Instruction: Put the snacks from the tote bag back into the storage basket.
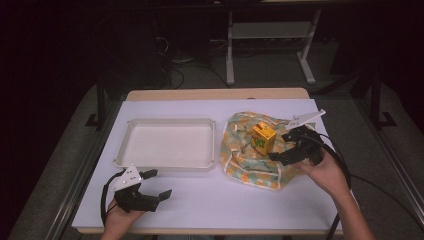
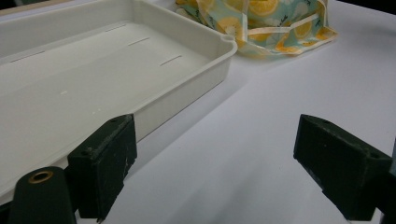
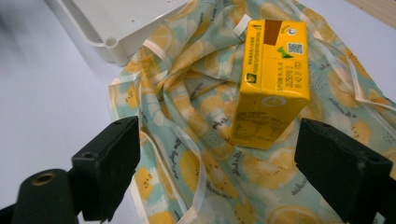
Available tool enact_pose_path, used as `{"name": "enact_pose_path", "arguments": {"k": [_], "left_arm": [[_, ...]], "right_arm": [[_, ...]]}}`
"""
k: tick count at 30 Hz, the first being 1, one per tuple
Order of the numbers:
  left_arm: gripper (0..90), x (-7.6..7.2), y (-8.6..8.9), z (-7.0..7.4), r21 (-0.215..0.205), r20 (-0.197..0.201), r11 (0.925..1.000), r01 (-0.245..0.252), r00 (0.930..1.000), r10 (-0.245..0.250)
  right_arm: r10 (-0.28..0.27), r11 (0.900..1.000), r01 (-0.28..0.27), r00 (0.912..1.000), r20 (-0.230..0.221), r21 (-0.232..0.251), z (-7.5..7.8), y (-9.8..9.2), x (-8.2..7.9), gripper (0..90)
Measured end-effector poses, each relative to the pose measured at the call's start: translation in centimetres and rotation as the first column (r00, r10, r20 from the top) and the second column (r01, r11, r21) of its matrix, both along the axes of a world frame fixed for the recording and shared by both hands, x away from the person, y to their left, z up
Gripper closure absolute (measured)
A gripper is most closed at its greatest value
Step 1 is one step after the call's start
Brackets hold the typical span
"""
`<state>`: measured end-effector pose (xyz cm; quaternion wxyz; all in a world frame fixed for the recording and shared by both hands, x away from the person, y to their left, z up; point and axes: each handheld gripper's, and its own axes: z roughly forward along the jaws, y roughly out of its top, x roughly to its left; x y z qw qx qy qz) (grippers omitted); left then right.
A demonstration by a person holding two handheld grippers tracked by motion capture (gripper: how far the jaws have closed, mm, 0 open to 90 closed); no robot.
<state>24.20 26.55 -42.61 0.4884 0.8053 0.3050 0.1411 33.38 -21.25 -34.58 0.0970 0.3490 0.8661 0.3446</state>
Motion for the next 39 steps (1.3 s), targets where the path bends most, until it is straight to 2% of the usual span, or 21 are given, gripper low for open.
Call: {"name": "enact_pose_path", "arguments": {"k": [9,26,35,39], "left_arm": [[13.2,0.0,0.0,0.0,0.002,0.003,1.0,0.0,1.0,0.0],[13.2,0.0,0.0,0.0,-0.001,0.001,1.0,0.004,1.0,-0.004],[13.2,0.0,0.0,0.0,-0.002,-0.001,1.0,0.005,1.0,-0.005],[13.2,0.0,0.0,0.0,-0.001,-0.002,1.0,0.005,1.0,-0.005]], "right_arm": [[0.009,1.0,-0.009,0.9999,-0.008,-0.016,0.4,0.6,1.3,13.7],[0.004,0.996,-0.007,0.9992,-0.041,-0.085,0.7,1.7,4.0,14.6],[0.006,0.995,-0.01,0.999,-0.044,-0.096,1.1,2.3,4.9,15.5],[0.003,0.994,-0.009,0.9981,-0.061,-0.106,1.0,2.6,5.2,16.6]]}}
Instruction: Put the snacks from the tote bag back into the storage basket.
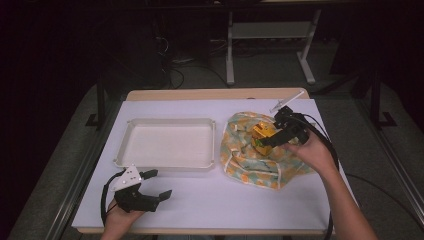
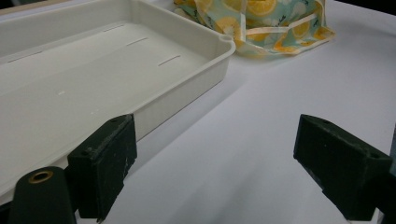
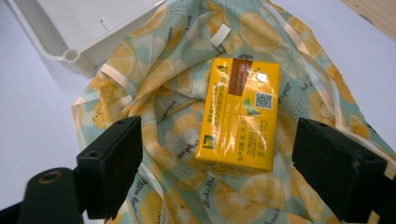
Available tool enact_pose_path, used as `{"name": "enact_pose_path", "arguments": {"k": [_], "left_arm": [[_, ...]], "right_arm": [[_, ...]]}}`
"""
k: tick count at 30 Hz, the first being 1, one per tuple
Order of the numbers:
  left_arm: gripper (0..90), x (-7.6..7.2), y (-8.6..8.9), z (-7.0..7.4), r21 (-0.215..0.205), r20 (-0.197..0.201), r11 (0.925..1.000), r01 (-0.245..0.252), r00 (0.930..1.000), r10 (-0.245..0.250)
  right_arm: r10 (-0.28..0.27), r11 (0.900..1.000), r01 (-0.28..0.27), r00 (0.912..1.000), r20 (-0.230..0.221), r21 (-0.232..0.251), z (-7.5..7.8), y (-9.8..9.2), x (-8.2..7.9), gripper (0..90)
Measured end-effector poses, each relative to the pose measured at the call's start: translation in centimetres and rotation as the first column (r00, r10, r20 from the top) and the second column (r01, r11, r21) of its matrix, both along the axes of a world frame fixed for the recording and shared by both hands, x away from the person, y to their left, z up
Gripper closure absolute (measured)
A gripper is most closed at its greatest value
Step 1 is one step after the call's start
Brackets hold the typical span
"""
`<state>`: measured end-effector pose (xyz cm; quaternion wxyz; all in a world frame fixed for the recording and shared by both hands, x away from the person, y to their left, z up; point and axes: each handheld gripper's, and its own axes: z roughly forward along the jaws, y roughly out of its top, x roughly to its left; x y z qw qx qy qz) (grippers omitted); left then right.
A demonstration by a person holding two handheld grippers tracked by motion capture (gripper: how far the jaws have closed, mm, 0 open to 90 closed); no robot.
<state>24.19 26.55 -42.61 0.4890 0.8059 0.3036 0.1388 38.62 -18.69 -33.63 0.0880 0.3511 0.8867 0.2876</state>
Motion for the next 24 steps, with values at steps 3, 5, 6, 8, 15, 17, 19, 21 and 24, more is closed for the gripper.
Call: {"name": "enact_pose_path", "arguments": {"k": [3,5,6,8,15,17,19,21,24], "left_arm": [[13.2,0.0,0.0,0.0,0.0,0.002,1.0,0.0,1.0,0.0],[13.2,0.0,0.1,0.0,0.0,0.004,1.0,0.0,1.0,0.0],[13.2,0.0,0.1,0.0,0.0,0.004,1.0,0.0,1.0,0.0],[13.2,0.0,0.1,0.0,-0.003,0.004,1.0,-0.001,1.0,0.001],[13.2,0.0,0.1,0.0,-0.003,0.005,1.0,0.0,1.0,0.0],[13.2,0.0,0.1,0.0,-0.001,0.006,1.0,0.002,1.0,-0.002],[13.2,0.0,0.1,0.0,-0.001,0.005,1.0,0.001,1.0,-0.001],[13.2,0.0,0.1,0.0,-0.001,0.006,1.0,0.002,1.0,-0.002],[13.2,0.0,0.1,0.0,-0.004,0.004,1.0,0.0,1.0,0.0]], "right_arm": [[0.005,1.0,-0.005,1.0,-0.001,-0.011,-0.1,0.5,0.6,18.0],[0.003,1.0,-0.003,1.0,0.003,-0.019,-0.1,0.7,0.8,18.0],[0.003,1.0,-0.003,1.0,0.003,-0.019,-0.1,0.7,0.8,18.0],[-0.001,1.0,0.001,1.0,-0.003,-0.027,-0.1,0.9,1.0,18.1],[0.002,0.999,-0.003,0.9999,-0.012,-0.041,-0.5,1.3,1.4,20.5],[-0.004,0.999,0.004,0.9999,-0.015,-0.053,-0.6,1.4,1.5,22.0],[-0.007,0.998,0.005,0.9998,-0.019,-0.058,-0.7,1.5,1.6,24.5],[-0.005,0.998,0.003,0.9998,-0.02,-0.061,-0.7,1.5,1.7,25.8],[-0.015,0.997,0.012,0.9993,-0.035,-0.074,-1.1,1.7,1.9,28.0]]}}
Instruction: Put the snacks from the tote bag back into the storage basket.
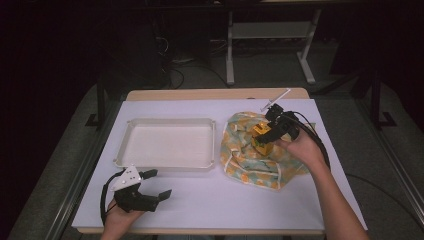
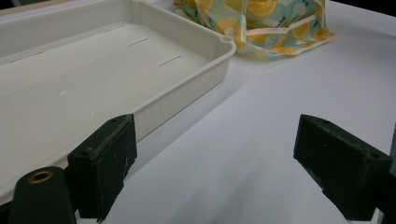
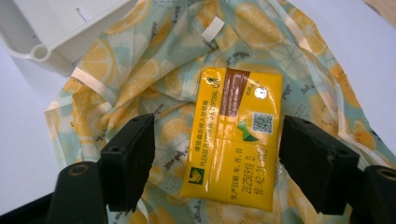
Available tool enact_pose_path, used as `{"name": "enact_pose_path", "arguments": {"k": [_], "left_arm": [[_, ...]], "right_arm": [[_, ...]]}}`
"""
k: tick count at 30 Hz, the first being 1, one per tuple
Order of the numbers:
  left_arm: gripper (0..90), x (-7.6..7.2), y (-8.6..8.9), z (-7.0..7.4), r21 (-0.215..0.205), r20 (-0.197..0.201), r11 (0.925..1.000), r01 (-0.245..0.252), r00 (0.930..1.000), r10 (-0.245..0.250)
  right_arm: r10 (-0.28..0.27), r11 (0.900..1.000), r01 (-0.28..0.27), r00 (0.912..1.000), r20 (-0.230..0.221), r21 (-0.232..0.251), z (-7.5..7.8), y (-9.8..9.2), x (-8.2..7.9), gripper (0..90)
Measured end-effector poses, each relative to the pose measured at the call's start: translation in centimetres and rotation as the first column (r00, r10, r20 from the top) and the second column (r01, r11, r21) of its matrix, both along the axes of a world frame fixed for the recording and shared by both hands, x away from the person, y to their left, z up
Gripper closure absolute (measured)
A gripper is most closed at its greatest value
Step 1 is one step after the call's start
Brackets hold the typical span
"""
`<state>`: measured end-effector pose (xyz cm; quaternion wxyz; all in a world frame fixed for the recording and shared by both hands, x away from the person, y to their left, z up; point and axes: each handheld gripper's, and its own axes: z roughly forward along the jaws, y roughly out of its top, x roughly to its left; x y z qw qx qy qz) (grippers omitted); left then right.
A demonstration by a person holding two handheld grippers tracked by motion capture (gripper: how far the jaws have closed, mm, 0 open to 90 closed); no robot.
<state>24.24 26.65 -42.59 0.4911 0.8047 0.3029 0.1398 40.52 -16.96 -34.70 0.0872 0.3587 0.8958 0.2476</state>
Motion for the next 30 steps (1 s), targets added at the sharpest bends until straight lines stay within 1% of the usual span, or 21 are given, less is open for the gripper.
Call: {"name": "enact_pose_path", "arguments": {"k": [6,7,9,10,12,17,20,30], "left_arm": [[13.2,0.0,0.0,0.0,0.0,0.0,1.0,0.002,1.0,-0.002],[13.2,0.0,0.0,0.0,0.0,0.0,1.0,0.002,1.0,-0.002],[13.2,0.0,0.0,0.0,0.0,0.0,1.0,0.002,1.0,-0.002],[13.2,0.0,0.0,0.0,0.001,0.001,1.0,0.0,1.0,0.0],[13.2,0.0,0.0,0.0,0.001,0.0,1.0,0.0,1.0,0.0],[13.3,0.0,0.0,0.0,0.002,0.0,1.0,0.0,1.0,0.0],[13.3,0.0,0.0,0.0,0.003,0.001,1.0,0.0,1.0,0.0],[13.3,0.0,0.0,0.0,0.002,-0.001,1.0,-0.002,1.0,0.002]], "right_arm": [[-0.015,1.0,0.014,0.9998,-0.015,-0.018,-0.4,0.3,0.2,30.8],[-0.021,0.999,0.021,0.9997,-0.011,-0.028,-0.4,0.4,0.3,31.9],[-0.026,0.999,0.025,0.9996,-0.01,-0.029,-0.5,0.4,0.3,32.5],[-0.034,0.999,0.033,0.9994,-0.007,-0.03,-0.5,0.5,0.3,34.8],[-0.033,0.999,0.033,0.9995,-0.001,-0.033,-0.7,0.5,0.3,37.2],[-0.046,0.998,0.046,0.9989,0.0,-0.036,-1.0,0.4,0.3,41.5],[-0.046,0.998,0.047,0.9989,0.012,-0.041,-1.1,0.3,0.3,44.8],[-0.057,0.996,0.059,0.9981,0.024,-0.061,-1.1,0.6,0.2,46.4]]}}
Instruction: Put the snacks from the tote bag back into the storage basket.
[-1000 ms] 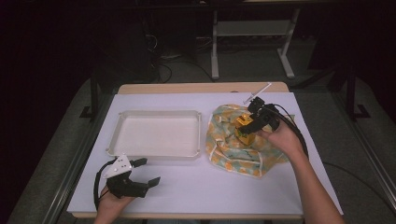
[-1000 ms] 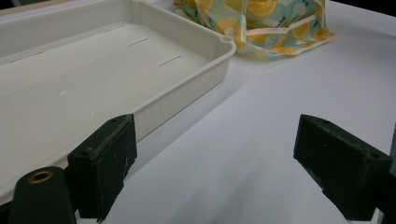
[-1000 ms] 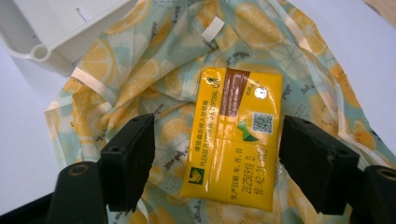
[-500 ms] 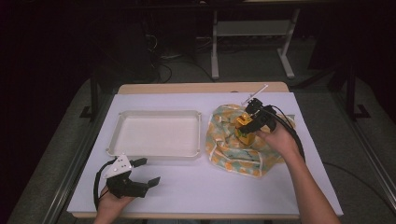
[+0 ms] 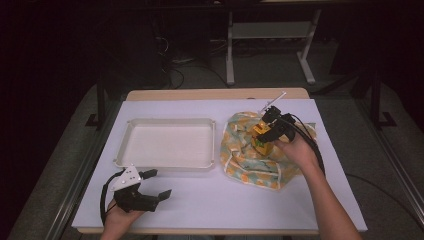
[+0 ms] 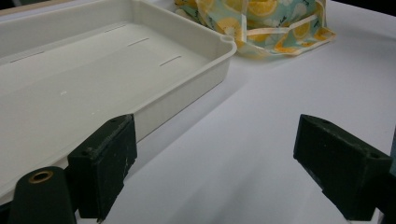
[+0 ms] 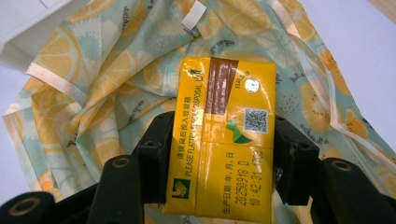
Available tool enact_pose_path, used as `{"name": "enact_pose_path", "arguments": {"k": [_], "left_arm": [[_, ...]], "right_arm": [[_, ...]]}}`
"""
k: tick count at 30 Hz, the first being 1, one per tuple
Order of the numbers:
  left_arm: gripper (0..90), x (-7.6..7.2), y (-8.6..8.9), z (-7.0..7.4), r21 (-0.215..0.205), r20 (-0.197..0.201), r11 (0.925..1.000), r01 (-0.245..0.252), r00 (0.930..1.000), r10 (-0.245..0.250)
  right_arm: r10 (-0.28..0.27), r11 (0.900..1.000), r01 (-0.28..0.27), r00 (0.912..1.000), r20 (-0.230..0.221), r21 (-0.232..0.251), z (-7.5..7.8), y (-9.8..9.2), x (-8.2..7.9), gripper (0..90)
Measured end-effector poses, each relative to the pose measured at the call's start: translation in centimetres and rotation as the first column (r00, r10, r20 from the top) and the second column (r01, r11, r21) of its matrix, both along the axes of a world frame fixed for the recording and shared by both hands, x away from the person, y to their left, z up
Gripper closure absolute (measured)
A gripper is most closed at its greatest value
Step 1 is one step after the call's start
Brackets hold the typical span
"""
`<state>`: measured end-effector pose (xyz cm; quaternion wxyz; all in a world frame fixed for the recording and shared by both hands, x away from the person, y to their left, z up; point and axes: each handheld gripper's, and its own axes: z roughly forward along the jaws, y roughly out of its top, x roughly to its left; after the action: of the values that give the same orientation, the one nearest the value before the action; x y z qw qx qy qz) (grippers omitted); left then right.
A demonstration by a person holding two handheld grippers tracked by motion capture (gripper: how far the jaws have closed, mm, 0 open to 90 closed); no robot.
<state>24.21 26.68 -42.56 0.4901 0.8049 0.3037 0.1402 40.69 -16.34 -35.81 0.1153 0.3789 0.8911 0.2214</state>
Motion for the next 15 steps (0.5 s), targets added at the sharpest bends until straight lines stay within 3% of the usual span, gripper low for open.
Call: {"name": "enact_pose_path", "arguments": {"k": [15], "left_arm": [[13.3,0.01,-0.01,0.0,0.002,0.003,1.0,0.002,1.0,-0.002]], "right_arm": [[-0.001,1.0,0.002,0.9998,0.019,-0.03,-0.07,0.34,-0.06,46.7]]}}
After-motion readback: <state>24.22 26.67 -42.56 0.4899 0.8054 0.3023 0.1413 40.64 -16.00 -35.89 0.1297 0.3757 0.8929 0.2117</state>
